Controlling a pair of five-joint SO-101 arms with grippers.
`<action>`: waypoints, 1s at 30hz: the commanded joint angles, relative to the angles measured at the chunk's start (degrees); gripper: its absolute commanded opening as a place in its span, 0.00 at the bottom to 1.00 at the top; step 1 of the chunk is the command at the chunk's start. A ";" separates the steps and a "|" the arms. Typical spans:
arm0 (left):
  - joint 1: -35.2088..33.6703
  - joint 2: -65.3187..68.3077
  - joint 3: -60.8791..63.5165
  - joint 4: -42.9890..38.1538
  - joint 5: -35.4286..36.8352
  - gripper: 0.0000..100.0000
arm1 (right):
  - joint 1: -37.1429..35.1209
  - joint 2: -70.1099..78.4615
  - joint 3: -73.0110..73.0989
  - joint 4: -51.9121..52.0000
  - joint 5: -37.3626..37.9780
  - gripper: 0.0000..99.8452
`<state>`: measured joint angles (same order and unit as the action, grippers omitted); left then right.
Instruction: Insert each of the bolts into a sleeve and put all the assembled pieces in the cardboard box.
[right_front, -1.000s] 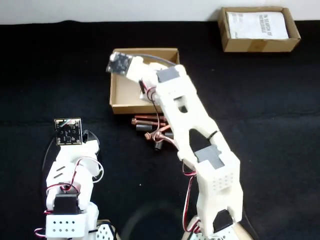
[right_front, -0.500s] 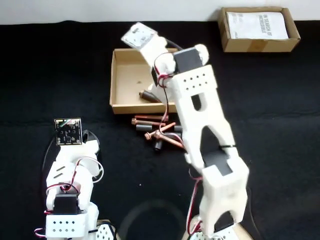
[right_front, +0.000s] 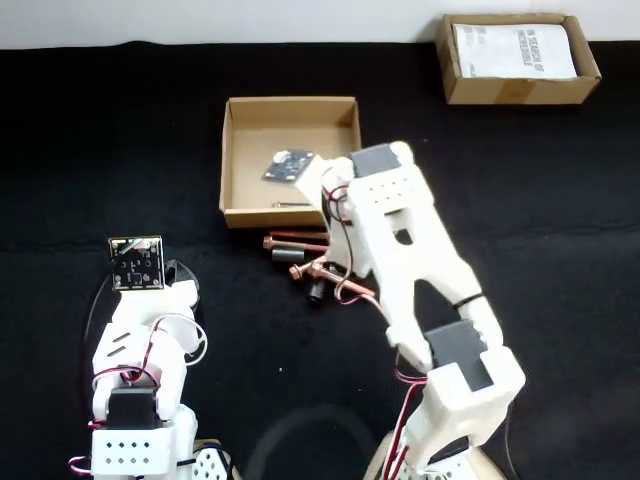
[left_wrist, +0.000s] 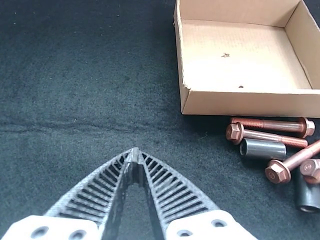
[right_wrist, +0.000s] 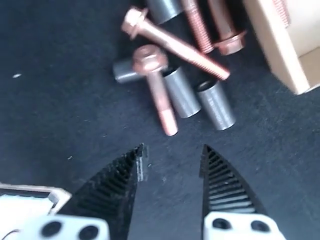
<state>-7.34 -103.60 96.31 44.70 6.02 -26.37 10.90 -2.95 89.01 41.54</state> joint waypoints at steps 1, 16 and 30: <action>0.84 -0.13 0.84 0.18 -0.18 0.01 | 2.24 -3.65 3.47 -4.44 2.20 0.15; 0.84 -0.22 0.84 0.18 -0.18 0.01 | 5.58 7.08 3.65 -14.11 7.30 0.15; 0.75 -0.40 0.84 0.26 -0.26 0.01 | 5.32 21.85 -8.13 -11.91 7.38 0.13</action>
<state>-7.34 -103.60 96.31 44.88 6.02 -21.19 31.03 -8.13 75.65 48.31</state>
